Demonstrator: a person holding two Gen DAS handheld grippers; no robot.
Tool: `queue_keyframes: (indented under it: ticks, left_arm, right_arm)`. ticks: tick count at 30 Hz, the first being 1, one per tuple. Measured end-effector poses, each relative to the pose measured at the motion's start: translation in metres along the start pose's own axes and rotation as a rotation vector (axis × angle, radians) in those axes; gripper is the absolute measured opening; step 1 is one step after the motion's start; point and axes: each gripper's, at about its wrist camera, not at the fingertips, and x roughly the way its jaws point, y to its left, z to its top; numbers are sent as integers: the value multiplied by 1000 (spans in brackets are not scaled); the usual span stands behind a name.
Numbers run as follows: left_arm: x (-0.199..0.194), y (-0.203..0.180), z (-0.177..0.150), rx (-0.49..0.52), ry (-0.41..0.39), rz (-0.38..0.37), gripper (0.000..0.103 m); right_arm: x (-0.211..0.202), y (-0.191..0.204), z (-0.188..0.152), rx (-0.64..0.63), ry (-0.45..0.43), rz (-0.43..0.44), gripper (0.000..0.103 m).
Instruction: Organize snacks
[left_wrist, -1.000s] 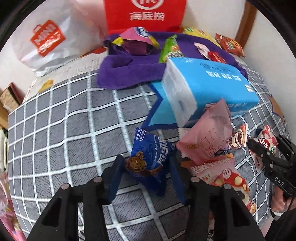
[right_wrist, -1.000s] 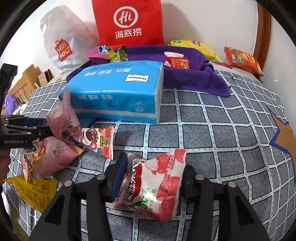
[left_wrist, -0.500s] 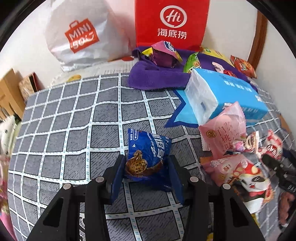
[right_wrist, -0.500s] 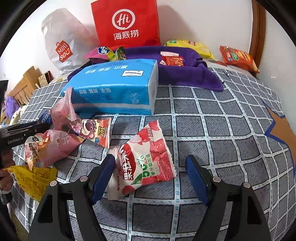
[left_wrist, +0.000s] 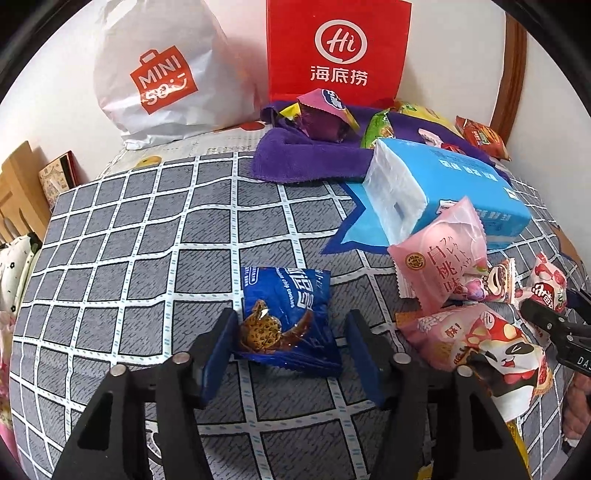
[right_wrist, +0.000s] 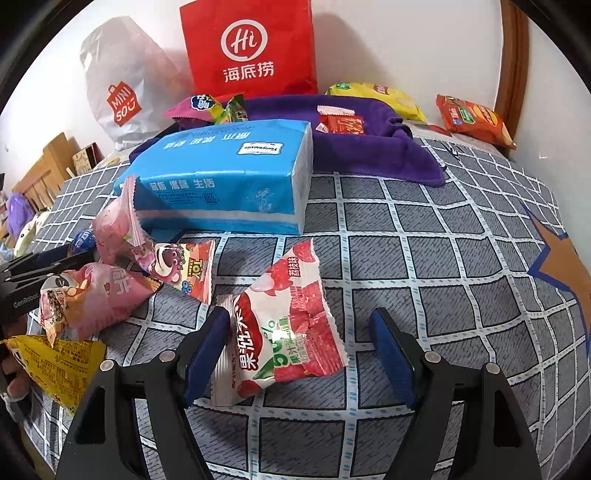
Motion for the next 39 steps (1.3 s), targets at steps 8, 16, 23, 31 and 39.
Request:
queue_keyframes:
  ticks: [8, 16, 23, 31, 39]
  left_arm:
    - [2, -1, 2, 14, 8, -33, 74]
    - [-3, 5, 2, -1, -4, -37, 47]
    - [-24, 13, 4, -61, 35, -93, 45]
    - [-47, 10, 11, -80, 59, -121, 45]
    - [-61, -4, 25, -42, 43, -155, 45]
  right_arm:
    - [-1, -4, 0, 6, 3, 32, 78]
    - [-7, -8, -2, 27, -27, 107, 44]
    - [-21, -1, -7, -7, -45, 113, 29]
    - [-43, 6, 0, -41, -78, 101, 24]
    - [-75, 7, -2, -66, -105, 74, 18]
